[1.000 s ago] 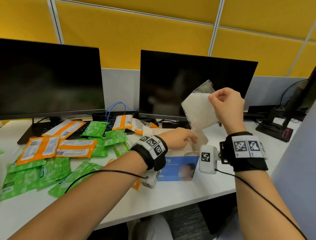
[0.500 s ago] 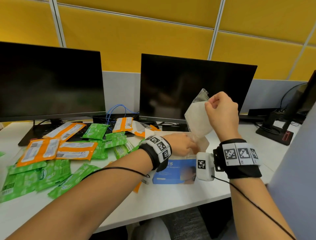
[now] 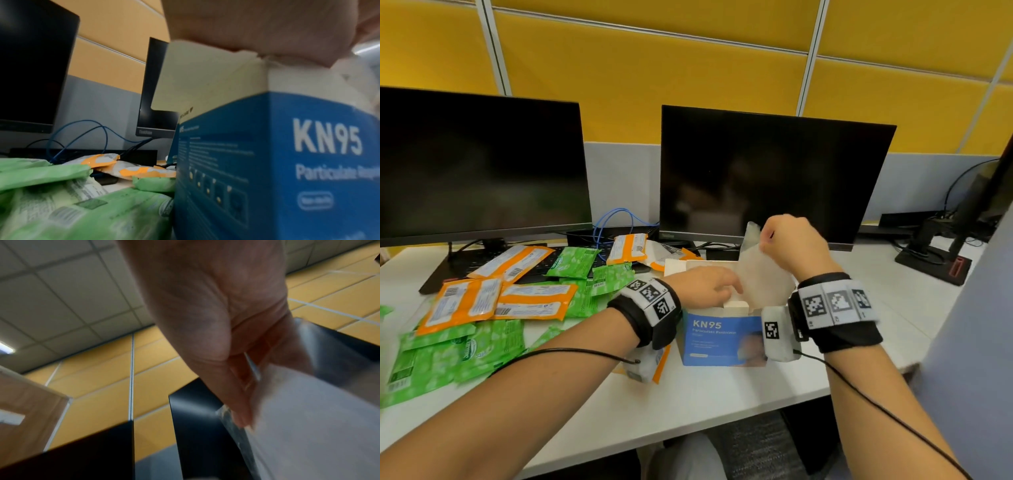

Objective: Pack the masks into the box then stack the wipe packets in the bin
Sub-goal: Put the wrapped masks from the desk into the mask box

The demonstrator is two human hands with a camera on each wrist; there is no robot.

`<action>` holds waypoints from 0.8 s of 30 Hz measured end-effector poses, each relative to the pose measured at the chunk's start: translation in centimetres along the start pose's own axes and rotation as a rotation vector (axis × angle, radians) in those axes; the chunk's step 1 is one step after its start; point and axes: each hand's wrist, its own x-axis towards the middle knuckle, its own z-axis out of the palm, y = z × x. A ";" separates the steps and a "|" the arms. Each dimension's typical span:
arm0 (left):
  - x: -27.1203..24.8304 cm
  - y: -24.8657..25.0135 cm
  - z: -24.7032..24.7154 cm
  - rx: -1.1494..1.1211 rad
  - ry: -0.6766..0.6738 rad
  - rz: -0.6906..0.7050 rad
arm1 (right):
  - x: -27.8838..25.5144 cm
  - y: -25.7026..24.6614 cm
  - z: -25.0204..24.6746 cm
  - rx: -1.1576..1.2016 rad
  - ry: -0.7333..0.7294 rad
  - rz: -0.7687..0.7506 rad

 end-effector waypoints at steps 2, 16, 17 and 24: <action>-0.2 -0.1 0.5 -0.020 0.071 -0.016 | 0.2 -0.6 2.2 -0.095 -0.186 0.016; -0.1 -0.4 0.5 0.207 -0.066 -0.149 | -1.5 -1.7 1.5 0.169 -0.539 0.203; 0.1 -0.5 0.6 0.216 -0.079 -0.152 | -1.6 -1.9 1.2 0.151 -0.560 0.155; -0.4 -1.2 1.0 -0.134 0.281 -0.229 | -2.7 -1.9 1.3 0.124 -0.551 0.011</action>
